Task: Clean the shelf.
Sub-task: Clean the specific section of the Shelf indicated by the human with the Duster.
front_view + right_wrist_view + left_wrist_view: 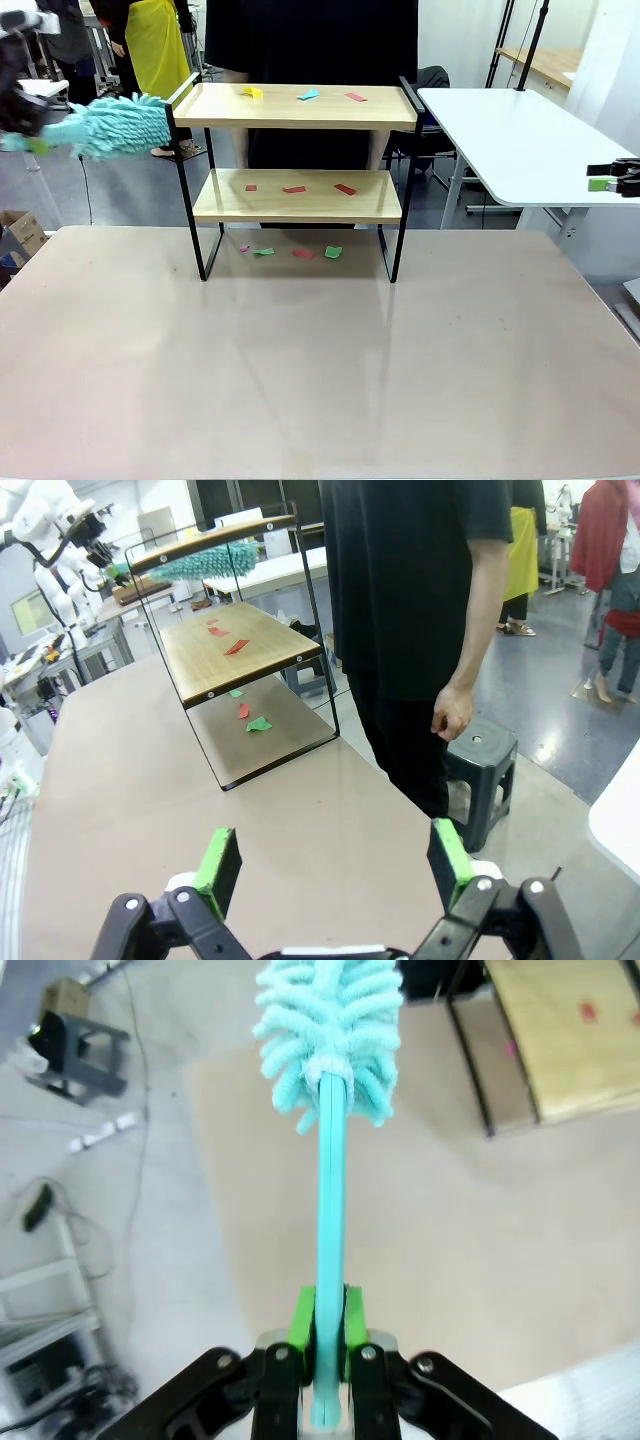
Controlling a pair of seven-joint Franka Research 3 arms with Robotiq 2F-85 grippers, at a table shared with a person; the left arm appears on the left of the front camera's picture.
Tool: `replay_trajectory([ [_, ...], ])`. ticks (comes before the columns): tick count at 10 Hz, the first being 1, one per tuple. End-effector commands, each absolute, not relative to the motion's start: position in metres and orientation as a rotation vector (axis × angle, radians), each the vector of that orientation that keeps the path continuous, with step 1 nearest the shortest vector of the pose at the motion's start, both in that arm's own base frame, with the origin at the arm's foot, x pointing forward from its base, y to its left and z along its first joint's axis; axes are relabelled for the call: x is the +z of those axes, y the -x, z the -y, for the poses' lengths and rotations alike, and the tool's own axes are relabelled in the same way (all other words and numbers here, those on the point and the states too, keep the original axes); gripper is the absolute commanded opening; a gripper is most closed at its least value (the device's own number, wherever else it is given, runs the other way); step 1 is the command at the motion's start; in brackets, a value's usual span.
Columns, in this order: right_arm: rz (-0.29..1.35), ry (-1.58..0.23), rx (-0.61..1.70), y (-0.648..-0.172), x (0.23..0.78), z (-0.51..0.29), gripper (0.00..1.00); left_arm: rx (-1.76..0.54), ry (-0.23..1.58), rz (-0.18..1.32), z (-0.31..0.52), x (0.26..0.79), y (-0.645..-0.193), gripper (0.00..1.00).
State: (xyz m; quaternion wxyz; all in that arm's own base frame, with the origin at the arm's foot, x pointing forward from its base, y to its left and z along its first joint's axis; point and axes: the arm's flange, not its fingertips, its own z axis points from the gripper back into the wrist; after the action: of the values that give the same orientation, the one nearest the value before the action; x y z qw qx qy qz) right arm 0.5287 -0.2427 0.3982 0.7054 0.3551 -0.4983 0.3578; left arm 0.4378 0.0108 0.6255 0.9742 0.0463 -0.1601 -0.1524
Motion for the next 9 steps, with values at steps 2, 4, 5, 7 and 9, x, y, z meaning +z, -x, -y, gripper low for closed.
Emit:
replay_trajectory([
  [2, 1.11, -0.788, 0.797, -0.528, 0.4, 0.241, 1.0, -0.717, -0.301, 0.08, -0.021, 0.666, -0.409, 0.14],
  [4, 1.11, -0.788, 0.797, -0.528, 0.4, 0.241, 1.0, -0.954, -0.34, -0.054, -0.017, 0.669, -0.377, 0.14],
  [5, 1.11, -0.788, 0.797, -0.528, 0.4, 0.241, 1.0, -1.087, -0.32, -0.098, -0.01, 0.671, -0.355, 0.14],
  [7, 1.11, -0.788, 0.797, -0.528, 0.4, 0.241, 1.0, -1.257, -0.326, -0.108, 0.003, 0.677, -0.319, 0.14],
  [9, 1.11, -0.788, 0.797, -0.528, 0.4, 0.241, 1.0, -1.401, -0.372, -0.107, 0.013, 0.681, -0.294, 0.14],
])
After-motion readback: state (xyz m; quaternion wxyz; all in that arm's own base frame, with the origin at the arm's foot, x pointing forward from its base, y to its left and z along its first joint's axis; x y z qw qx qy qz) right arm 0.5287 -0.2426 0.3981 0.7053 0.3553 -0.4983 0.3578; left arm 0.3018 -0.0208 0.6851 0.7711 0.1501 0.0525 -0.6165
